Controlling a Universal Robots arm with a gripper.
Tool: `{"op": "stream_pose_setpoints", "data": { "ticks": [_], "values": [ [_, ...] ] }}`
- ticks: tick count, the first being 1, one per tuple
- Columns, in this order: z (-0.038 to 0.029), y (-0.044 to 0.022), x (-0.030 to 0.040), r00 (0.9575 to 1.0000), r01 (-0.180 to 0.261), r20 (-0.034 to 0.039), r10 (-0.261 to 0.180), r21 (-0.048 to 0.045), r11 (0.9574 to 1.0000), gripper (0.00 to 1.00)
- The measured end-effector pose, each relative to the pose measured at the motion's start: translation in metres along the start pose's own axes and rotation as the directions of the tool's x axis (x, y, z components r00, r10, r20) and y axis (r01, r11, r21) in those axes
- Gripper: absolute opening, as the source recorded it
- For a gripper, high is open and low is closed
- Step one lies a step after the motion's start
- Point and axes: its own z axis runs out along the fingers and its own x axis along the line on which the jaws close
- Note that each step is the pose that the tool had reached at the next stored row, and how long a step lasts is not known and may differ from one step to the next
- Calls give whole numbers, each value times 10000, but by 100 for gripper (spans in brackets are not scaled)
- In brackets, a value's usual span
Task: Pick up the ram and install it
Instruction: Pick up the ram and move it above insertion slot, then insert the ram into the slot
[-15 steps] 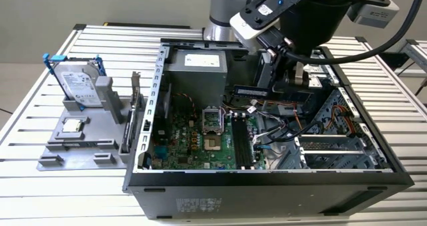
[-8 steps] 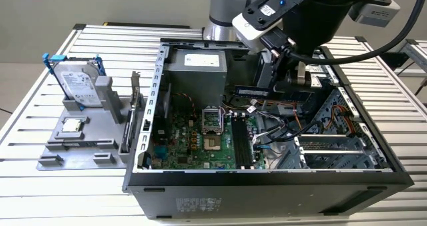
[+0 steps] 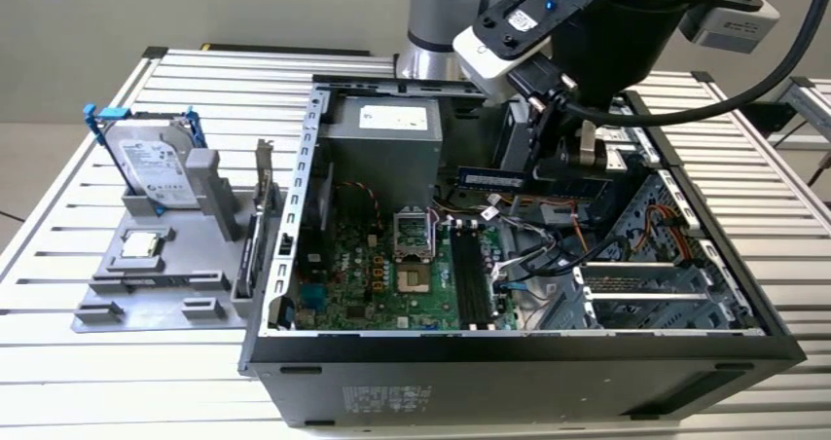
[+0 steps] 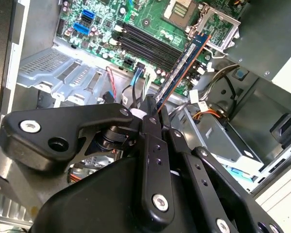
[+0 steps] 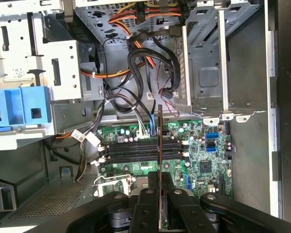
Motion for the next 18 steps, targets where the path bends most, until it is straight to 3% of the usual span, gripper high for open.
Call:
{"op": "stream_pose_setpoints", "data": {
  "ticks": [8,18],
  "values": [
    [0,0,0,10000,-70,-1,70,0,10000,0],
    [0,0,-1,9986,-530,-7,530,-5,9986,0]
  ]
}}
